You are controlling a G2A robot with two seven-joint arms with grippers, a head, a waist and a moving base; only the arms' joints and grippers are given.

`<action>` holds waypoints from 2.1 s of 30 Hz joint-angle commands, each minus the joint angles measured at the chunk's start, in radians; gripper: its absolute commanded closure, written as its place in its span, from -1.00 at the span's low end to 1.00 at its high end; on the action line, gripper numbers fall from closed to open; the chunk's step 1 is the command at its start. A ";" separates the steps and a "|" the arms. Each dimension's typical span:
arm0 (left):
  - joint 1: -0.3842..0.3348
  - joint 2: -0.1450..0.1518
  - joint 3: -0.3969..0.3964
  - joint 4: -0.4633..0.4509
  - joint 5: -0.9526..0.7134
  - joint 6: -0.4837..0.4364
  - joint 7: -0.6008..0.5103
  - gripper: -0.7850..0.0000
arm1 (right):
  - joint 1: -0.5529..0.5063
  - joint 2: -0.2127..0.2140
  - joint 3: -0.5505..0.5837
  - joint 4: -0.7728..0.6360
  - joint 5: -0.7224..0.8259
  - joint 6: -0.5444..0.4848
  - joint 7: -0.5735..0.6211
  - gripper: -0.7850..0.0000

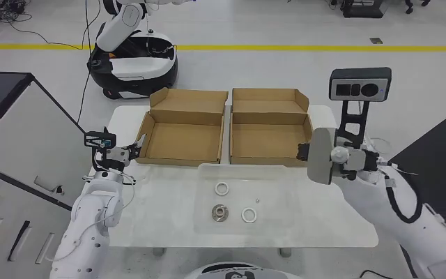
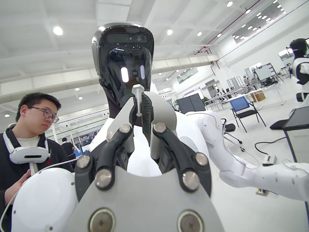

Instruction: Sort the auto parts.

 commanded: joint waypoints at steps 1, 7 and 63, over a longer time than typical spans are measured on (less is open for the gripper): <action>0.000 0.000 0.000 0.000 0.000 0.000 0.000 -1.00 | -0.016 -0.005 0.007 -0.002 0.010 -0.003 0.001 1.00; 0.000 0.000 0.000 0.000 0.000 0.000 0.000 -1.00 | -0.052 -0.018 0.034 -0.007 -0.011 0.014 -0.005 1.00; 0.000 0.000 0.000 0.000 0.000 0.000 0.000 -1.00 | -0.088 -0.105 0.077 -0.017 -0.175 0.131 -0.034 1.00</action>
